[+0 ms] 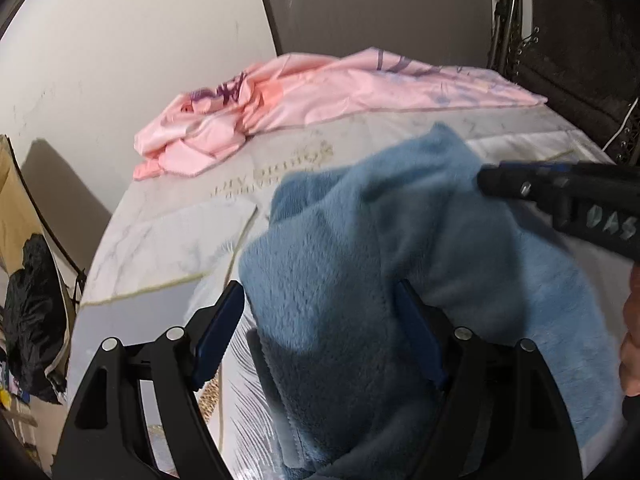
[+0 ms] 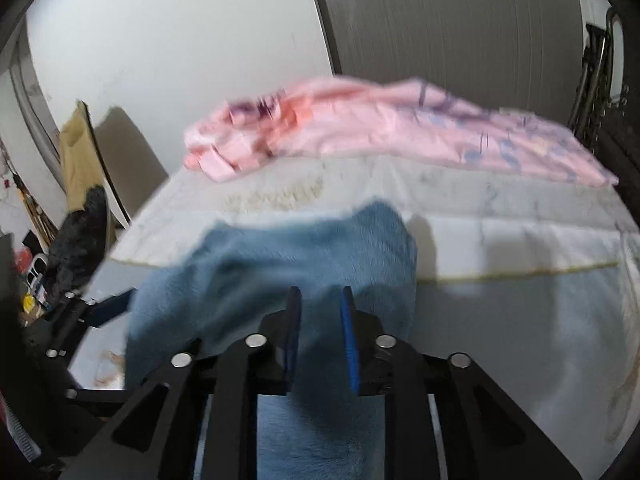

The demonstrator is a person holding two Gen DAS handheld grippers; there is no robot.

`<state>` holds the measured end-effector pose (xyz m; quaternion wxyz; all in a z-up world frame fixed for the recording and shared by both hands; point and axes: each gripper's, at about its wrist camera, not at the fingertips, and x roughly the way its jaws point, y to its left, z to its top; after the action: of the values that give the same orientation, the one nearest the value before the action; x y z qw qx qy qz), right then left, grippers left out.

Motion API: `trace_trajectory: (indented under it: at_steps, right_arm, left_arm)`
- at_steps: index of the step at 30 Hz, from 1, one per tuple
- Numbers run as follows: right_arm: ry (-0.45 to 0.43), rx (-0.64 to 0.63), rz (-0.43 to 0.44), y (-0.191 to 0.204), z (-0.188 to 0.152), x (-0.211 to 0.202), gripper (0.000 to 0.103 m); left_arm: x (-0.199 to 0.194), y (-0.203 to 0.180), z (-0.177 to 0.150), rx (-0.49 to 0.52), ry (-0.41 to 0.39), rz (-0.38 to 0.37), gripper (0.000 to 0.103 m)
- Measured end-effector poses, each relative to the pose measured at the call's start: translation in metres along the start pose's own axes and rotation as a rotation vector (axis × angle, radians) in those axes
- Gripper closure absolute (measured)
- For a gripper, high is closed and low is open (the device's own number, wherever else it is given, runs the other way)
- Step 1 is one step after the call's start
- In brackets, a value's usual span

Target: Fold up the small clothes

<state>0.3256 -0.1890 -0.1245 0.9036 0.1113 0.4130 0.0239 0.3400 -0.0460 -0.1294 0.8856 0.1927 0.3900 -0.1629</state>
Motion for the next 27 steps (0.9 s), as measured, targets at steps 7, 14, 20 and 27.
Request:
trace_trajectory:
  at_steps: [7, 14, 20, 27]
  right_arm:
    - [0.031, -0.049, -0.045, 0.001, -0.026, 0.028, 0.081]
    - [0.0, -0.009, -0.002, -0.002, -0.023, -0.004, 0.08]
    - [-0.066, -0.059, 0.05, 0.006, -0.046, -0.066, 0.078]
    - [0.021, -0.003, 0.146, -0.006, -0.113, -0.064, 0.064]
  left_arm:
    - [0.005, -0.001, -0.012, -0.039, 0.002, 0.007, 0.027]
    - [-0.018, -0.005, -0.01, -0.018, -0.01, 0.046, 0.028]
    - [-0.06, 0.005, -0.022, -0.031, -0.053, 0.022, 0.028]
    - [-0.041, 0.022, -0.07, -0.149, 0.071, -0.106, 0.026]
